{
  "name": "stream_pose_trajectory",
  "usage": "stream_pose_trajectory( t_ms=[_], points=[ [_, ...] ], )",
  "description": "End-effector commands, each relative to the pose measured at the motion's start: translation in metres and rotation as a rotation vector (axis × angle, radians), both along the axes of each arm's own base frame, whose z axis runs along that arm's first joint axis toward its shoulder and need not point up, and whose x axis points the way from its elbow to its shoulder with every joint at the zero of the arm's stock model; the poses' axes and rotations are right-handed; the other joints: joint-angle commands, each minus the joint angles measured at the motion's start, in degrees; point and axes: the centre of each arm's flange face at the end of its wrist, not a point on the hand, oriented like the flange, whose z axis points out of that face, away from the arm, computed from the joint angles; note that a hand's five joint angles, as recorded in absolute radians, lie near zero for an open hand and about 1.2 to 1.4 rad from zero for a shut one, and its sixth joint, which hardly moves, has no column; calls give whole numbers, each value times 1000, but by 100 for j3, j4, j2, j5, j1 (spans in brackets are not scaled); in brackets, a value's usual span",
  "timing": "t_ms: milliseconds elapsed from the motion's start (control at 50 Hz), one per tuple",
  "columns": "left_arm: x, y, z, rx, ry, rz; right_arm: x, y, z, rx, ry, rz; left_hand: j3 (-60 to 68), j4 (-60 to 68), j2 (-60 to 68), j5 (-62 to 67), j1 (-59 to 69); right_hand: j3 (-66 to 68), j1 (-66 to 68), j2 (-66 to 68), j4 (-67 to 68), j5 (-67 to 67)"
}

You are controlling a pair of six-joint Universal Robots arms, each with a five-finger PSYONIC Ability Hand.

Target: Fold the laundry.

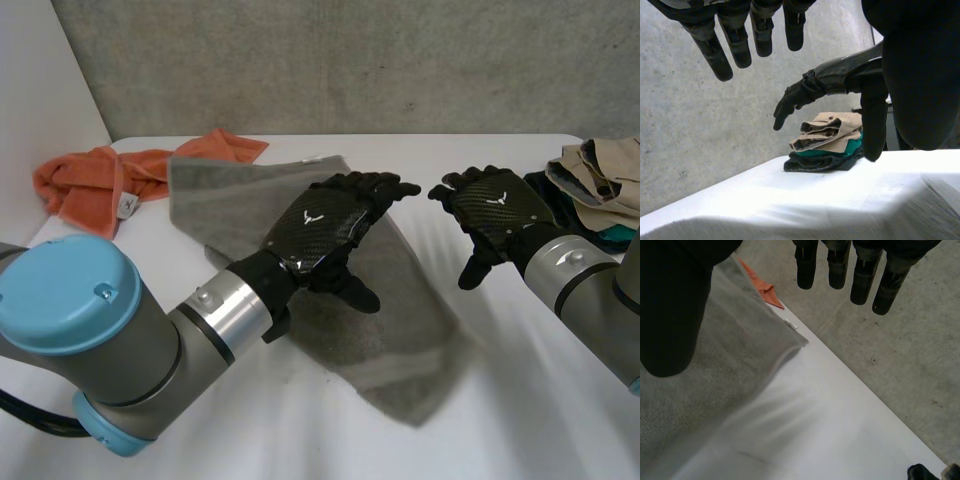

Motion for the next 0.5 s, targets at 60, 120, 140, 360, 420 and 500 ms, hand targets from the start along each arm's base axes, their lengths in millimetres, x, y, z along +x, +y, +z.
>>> stream_pose_trajectory(
  t_ms=[60, 120, 140, 360, 420, 500],
  points=[
    [51, -69, 44, -175, 19, 232, 2, 1, 0, 10, -6, 15, -44, 1, -23, -56, 60, -220, -154, -268, -337, -375],
    [61, -81, 41, -222, -31, 279, 2, 2, -1, 17, -2, 10, -27, 18, -6, -39, 77, -220, -154, -268, -337, -375],
    [62, -84, 39, -236, -48, 289, 3, 3, -1, 20, -1, 12, -27, 18, -6, -39, 77, -220, -154, -268, -337, -375],
    [98, -165, -22, -255, -372, 412, -4, 42, -20, 320, 88, 26, 124, 169, 145, 112, 228, -220, -154, -268, -337, -375],
    [112, -193, -39, -232, -456, 438, 6, 61, -28, 356, 104, 73, 224, 269, 246, 213, 329, -220, -154, -268, -337, -375],
    [129, -222, -56, -249, -545, 460, 12, 77, -37, 384, 101, 106, 259, 303, 280, 247, 363, -220, -154, -268, -337, -375]
  ],
)
